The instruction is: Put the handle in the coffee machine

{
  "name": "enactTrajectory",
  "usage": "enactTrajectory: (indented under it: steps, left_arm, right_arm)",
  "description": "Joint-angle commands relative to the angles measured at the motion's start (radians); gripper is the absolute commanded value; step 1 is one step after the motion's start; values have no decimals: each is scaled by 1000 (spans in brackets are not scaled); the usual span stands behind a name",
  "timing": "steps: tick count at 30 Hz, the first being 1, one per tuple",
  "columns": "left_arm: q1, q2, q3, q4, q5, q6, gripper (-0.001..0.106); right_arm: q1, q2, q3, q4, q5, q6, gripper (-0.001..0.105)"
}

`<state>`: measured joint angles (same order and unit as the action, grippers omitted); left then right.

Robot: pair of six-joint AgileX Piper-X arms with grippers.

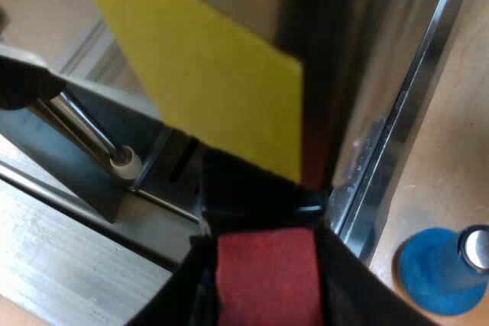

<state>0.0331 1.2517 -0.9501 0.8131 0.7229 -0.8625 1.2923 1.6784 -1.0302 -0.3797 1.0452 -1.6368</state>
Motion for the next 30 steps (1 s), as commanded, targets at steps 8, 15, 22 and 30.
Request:
enactTrajectory:
  steps: [8, 15, 22, 30]
  left_arm:
    - [95, -48, -45, 26, 217, 143, 0]
    - [93, -48, -7, 73, 217, 194, 0]
    - [93, -48, 9, 57, 234, 194, 0]
    - [93, -48, 56, 14, 279, 188, 0]
  right_arm:
    - [-10, 0, 0, 1, 31, -13, 78]
    - [-13, 0, 0, 1, 29, -13, 78]
    - [-13, 0, 0, 1, 29, -13, 78]
    - [-17, 4, 0, 1, 34, -13, 78]
